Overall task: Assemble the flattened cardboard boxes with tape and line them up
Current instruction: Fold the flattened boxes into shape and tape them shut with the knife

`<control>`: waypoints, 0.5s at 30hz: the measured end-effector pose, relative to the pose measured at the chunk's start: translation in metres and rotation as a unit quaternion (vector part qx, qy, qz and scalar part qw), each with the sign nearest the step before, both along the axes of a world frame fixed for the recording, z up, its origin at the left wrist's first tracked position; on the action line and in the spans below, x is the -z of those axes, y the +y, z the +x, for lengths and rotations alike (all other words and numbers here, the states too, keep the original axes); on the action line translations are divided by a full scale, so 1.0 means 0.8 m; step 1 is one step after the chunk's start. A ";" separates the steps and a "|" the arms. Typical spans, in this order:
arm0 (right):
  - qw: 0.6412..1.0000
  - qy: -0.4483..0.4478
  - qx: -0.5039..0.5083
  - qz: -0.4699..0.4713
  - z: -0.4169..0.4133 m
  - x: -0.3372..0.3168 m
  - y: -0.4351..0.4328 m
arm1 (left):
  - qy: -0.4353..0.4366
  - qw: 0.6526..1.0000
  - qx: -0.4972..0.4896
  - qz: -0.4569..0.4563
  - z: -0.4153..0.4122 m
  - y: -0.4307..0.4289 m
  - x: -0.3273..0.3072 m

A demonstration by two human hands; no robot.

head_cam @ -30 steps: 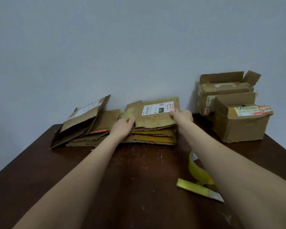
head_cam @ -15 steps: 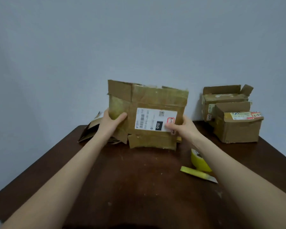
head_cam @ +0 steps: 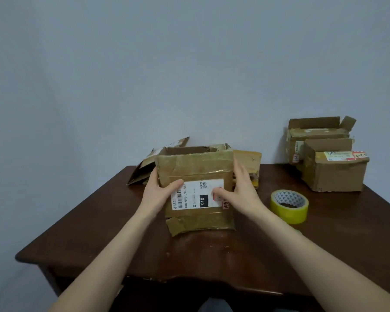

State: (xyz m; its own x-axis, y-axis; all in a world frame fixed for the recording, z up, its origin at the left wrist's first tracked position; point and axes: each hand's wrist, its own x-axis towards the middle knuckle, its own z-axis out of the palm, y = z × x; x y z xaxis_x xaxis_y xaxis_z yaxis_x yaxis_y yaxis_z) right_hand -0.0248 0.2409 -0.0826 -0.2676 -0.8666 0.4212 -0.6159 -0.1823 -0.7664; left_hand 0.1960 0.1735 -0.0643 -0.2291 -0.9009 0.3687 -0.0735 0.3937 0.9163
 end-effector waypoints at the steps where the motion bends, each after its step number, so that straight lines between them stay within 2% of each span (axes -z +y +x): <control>1: 1.000 -0.002 -0.016 -0.010 -0.006 -0.005 0.000 | 0.004 1.000 0.007 -0.015 0.003 -0.002 -0.003; 4: 0.999 0.002 -0.049 -0.010 -0.017 -0.016 0.000 | 0.025 0.999 0.018 -0.030 0.007 -0.006 -0.006; 8: 0.997 0.016 -0.078 -0.004 -0.020 -0.018 -0.002 | -0.041 0.999 0.017 -0.015 0.002 -0.009 -0.001; 11: 0.996 0.021 -0.091 0.003 -0.021 -0.029 -0.002 | -0.025 1.000 0.018 0.007 -0.001 -0.014 -0.001; 13: 0.997 0.030 -0.074 0.019 -0.021 -0.037 -0.006 | 0.001 1.000 0.020 0.017 -0.003 -0.017 -0.005; 15: 0.998 0.042 -0.038 0.036 -0.021 -0.043 -0.008 | -0.017 1.000 -0.016 -0.008 -0.004 -0.022 -0.010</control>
State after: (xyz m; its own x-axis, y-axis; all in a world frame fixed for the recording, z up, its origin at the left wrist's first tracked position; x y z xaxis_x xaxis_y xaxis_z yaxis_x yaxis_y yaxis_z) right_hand -0.0418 0.2342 -0.0485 -0.1673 -0.9119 0.3749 -0.6649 -0.1764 -0.7258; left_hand 0.1929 0.1562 -0.0560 -0.2124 -0.9020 0.3759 -0.1178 0.4055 0.9065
